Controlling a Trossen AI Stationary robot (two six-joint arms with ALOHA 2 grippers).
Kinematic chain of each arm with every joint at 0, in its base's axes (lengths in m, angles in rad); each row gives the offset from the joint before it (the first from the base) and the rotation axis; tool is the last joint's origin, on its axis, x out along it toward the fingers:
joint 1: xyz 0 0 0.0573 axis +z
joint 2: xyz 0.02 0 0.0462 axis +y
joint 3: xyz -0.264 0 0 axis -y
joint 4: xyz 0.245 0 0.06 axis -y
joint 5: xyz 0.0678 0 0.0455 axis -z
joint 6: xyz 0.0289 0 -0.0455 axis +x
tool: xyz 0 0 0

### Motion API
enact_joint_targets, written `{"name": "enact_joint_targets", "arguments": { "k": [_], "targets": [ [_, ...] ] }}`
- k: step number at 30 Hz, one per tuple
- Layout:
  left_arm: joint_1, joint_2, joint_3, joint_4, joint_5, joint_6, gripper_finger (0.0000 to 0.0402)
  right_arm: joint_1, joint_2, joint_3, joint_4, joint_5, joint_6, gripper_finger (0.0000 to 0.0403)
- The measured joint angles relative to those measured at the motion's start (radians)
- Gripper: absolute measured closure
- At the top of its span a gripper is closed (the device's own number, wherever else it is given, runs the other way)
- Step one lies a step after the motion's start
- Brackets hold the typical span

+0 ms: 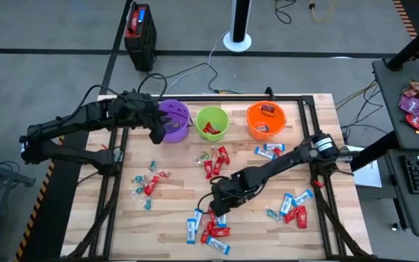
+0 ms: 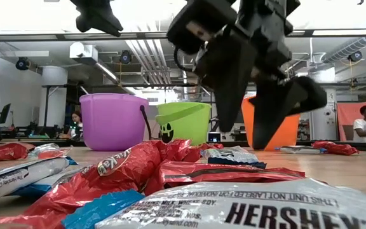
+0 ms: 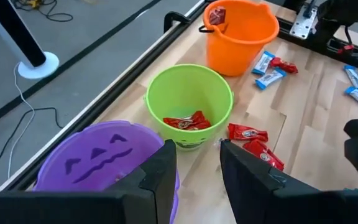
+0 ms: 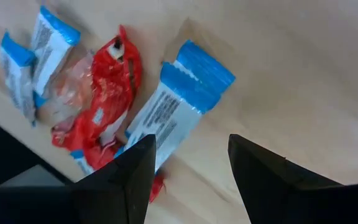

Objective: Sort candy by brand, put in halloween buckets
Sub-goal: Put the white chocolate bar into the orange bucket

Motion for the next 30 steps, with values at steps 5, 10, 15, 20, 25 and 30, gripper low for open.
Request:
{"name": "enact_joint_targets", "arguments": {
  "k": [5,10,15,20,25,30],
  "targets": [
    [0.0,0.002,0.0,0.0,-0.002,0.0,0.0293,0.0,0.044,0.0,0.039,-0.006,-0.033,0.0226],
    [0.0,0.002,0.0,-0.001,-0.007,0.0,0.0293,0.0,0.054,0.001,0.082,-0.007,-0.061,0.0275],
    [0.0,0.002,-0.002,-0.001,-0.007,0.0,0.0293,-0.002,0.04,0.001,0.076,0.028,-0.113,0.0367],
    [0.0,0.002,-0.008,-0.002,-0.009,0.0,0.0293,-0.022,0.009,0.001,0.033,0.055,-0.162,0.0392],
    [0.0,0.0,-0.008,-0.003,-0.009,0.0,0.0293,-0.055,-0.094,0.001,-0.085,0.135,-0.228,0.0394],
    [0.0,-0.002,-0.008,-0.005,-0.005,0.001,0.0293,-0.104,-0.261,0.001,-0.177,0.262,-0.271,0.0394]
  ]
}}
